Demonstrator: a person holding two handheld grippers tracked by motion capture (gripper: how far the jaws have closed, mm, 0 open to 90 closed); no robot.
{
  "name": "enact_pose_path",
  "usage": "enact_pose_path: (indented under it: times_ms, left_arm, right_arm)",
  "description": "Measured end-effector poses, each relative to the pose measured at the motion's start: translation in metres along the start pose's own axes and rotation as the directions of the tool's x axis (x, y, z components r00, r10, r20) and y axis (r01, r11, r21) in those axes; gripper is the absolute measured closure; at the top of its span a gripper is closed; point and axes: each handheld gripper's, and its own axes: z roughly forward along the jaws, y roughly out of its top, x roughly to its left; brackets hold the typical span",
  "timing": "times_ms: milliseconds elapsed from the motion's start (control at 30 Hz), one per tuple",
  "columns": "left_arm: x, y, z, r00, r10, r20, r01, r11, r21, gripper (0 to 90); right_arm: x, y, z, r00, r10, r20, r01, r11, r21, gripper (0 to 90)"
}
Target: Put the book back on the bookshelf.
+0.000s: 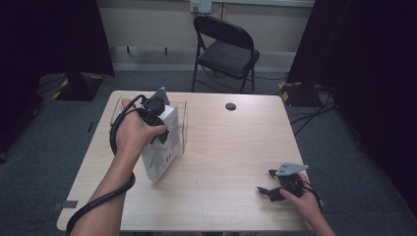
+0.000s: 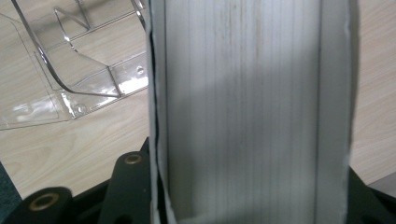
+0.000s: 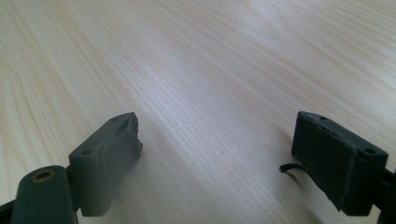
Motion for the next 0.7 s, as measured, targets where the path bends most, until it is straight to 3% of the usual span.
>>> enact_pose_path:
  times_ms: [233, 367, 433, 467, 533, 567, 600, 633, 667, 700]
  left_arm:
    - [0.0018, 0.0036, 0.0001, 0.9994, -0.034, -0.001, 0.034, 0.9994, -0.003, 53.1]
    - [0.0031, 0.0055, 0.0007, 0.9996, -0.026, -0.010, 0.026, 0.9994, -0.021, 53.1]
    - [0.0003, 0.0055, 0.0016, 0.9966, -0.082, -0.009, 0.081, 0.9963, -0.029, 53.1]
    - [0.0018, 0.0062, 0.0012, 0.9977, -0.068, -0.007, 0.068, 0.9974, -0.023, 53.1]
    - [0.0015, 0.0070, 0.0018, 0.9960, -0.090, 0.000, 0.090, 0.9956, -0.028, 53.1]
    - [0.0038, 0.0082, 0.0018, 0.9986, -0.052, -0.002, 0.052, 0.9984, -0.023, 53.1]
    - [0.0041, 0.0089, 0.0024, 0.9991, -0.042, -0.004, 0.042, 0.9986, -0.030, 53.1]
    - [0.0016, 0.0092, 0.0031, 0.9964, -0.084, -0.007, 0.084, 0.9961, -0.028, 53.1]
    - [0.0023, 0.0098, 0.0034, 0.9970, -0.076, -0.013, 0.076, 0.9967, -0.029, 53.1]
    - [0.0017, 0.0104, 0.0040, 0.9956, -0.093, -0.012, 0.093, 0.9953, -0.030, 53.1]
  right_arm:
    - [0.0000, 0.0000, 0.0000, 1.0000, 0.000, 0.000, 0.000, 1.000, 0.000, 13.9]
    - [0.0000, 0.0000, 0.0000, 1.0000, 0.000, 0.000, 0.000, 1.000, 0.000, 14.0]
    - [-0.0001, 0.0000, 0.0000, 1.0000, -0.001, 0.000, 0.001, 1.000, 0.000, 14.0]
    - [0.0000, 0.0000, 0.0000, 1.0000, 0.000, 0.000, 0.000, 1.000, 0.000, 13.9]
    - [0.0000, 0.0000, 0.0000, 1.0000, 0.000, 0.000, 0.000, 1.000, 0.000, 13.9]
    - [0.0000, 0.0000, 0.0000, 1.0000, -0.001, 0.000, 0.001, 1.000, 0.000, 13.9]
    - [0.0000, 0.0000, 0.0000, 1.0000, 0.000, 0.000, 0.000, 1.000, 0.000, 13.9]
    - [0.0000, 0.0000, 0.0000, 1.0000, 0.000, 0.000, 0.000, 1.000, 0.000, 13.9]
    - [0.0001, 0.0000, 0.0000, 1.0000, 0.001, 0.000, -0.001, 1.000, 0.000, 13.9]
    - [0.0000, 0.0000, 0.0000, 1.0000, -0.001, 0.000, 0.001, 1.000, 0.000, 14.0]
